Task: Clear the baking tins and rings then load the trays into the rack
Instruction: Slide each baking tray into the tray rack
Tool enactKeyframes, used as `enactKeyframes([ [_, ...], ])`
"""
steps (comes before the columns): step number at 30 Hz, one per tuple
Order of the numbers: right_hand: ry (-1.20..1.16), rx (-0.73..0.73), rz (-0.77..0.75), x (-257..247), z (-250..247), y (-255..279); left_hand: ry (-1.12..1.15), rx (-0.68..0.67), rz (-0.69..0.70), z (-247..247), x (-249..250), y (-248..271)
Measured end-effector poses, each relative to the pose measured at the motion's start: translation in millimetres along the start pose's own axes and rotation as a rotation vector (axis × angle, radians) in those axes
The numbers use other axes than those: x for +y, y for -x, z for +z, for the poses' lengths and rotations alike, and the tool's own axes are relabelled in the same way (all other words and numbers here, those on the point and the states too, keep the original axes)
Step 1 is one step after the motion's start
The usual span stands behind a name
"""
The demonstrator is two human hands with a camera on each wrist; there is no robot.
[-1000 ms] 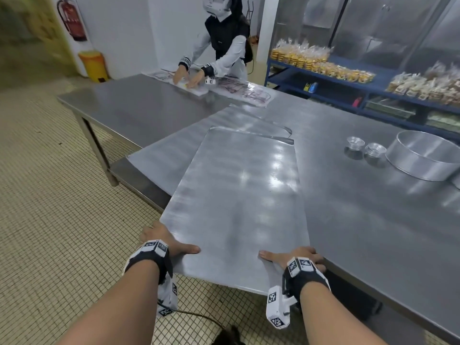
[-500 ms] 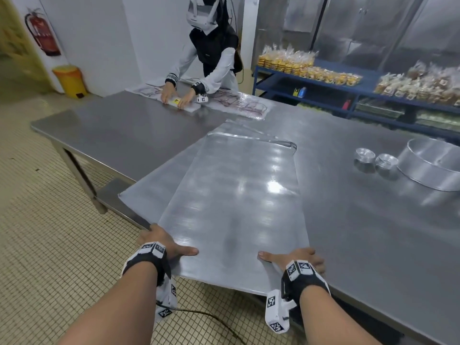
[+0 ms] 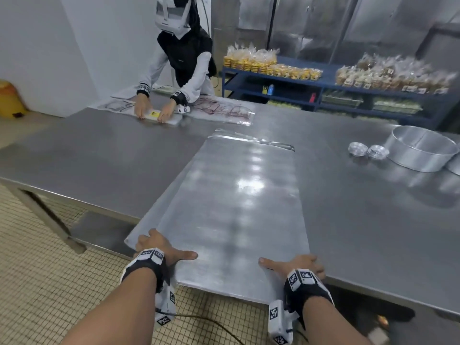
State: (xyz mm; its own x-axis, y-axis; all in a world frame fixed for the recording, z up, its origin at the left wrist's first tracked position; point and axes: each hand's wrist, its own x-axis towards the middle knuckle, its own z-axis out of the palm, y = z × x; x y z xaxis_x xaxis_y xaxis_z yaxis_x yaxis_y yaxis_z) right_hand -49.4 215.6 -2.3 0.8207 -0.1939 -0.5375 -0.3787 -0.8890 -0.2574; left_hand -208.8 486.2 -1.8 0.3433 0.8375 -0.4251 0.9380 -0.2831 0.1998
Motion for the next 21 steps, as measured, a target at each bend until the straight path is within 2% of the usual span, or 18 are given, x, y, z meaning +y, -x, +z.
enactKeyframes([
  [10, -0.105, 0.097, 0.125, -58.7, 55.6, 46.9, -0.014, -0.069, 0.124, -36.3, -30.1, -99.9],
  [21, -0.093, 0.146, 0.23, -67.1, 84.8, 49.8, -0.009, -0.061, 0.174, -32.7, -39.5, -131.2],
])
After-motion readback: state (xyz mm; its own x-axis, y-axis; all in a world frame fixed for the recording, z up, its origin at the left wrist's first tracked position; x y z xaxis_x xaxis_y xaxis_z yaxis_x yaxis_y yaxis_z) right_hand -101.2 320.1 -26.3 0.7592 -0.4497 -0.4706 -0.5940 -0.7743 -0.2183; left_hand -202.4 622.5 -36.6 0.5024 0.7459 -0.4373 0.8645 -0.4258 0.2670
